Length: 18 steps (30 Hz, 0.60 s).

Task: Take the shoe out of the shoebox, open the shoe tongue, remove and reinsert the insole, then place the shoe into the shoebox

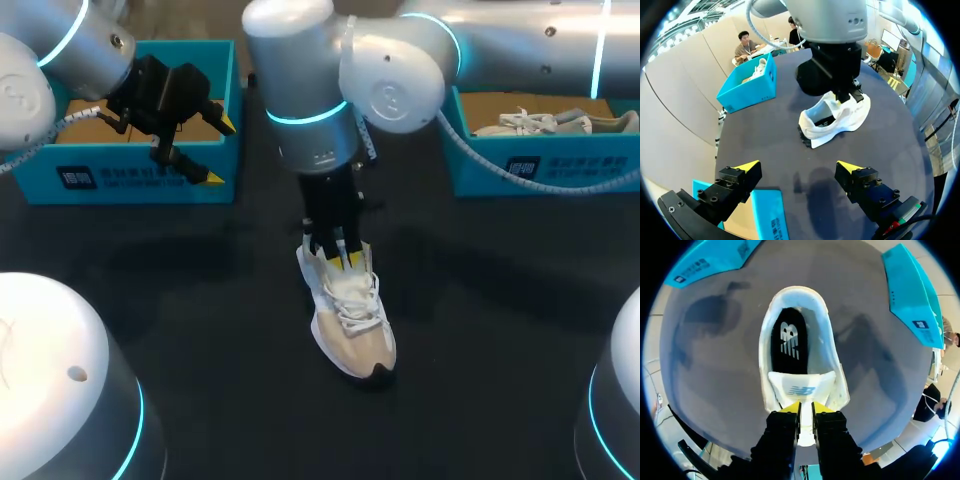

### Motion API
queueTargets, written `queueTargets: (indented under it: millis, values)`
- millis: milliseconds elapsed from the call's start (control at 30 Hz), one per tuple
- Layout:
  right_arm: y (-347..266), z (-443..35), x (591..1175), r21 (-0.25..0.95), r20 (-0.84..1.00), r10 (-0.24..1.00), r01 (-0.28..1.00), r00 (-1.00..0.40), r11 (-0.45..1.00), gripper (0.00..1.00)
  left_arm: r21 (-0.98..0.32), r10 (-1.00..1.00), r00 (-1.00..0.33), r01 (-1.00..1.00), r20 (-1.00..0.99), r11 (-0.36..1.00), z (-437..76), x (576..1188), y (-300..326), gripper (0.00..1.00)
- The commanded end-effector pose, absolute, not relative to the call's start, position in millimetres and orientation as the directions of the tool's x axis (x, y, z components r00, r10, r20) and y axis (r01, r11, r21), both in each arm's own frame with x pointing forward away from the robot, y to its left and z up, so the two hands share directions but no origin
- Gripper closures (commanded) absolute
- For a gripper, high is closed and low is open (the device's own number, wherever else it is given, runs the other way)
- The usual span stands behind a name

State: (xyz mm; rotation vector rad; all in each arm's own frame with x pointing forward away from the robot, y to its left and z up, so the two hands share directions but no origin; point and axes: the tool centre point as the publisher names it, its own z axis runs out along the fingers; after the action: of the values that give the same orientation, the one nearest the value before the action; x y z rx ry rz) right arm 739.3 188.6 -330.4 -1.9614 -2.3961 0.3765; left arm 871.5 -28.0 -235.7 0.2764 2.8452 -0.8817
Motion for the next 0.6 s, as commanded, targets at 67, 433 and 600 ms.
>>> queueTargets:
  millis: [67, 433, 600]
  values:
    - [187.2, -312.5, 734.6, -0.165, -0.139, 0.972, 0.972, -0.19, 0.166, 0.83, -0.542, 0.131, -0.972, 0.219, -0.196, 0.811, -235.7, 871.1, -27.8, 0.0]
    - [191.0, -342.6, 755.7, -0.146, -0.082, 0.971, 0.967, -0.224, 0.211, 0.75, -0.542, 0.131, -0.972, 0.219, -0.196, 0.811, -235.7, 871.1, -27.8, 0.0]
    - [187.1, -341.4, 757.3, -0.148, -0.079, 0.969, 0.964, -0.232, 0.219, 0.75, -0.542, 0.131, -0.972, 0.219, -0.196, 0.811, -235.7, 871.1, -27.8, 0.0]
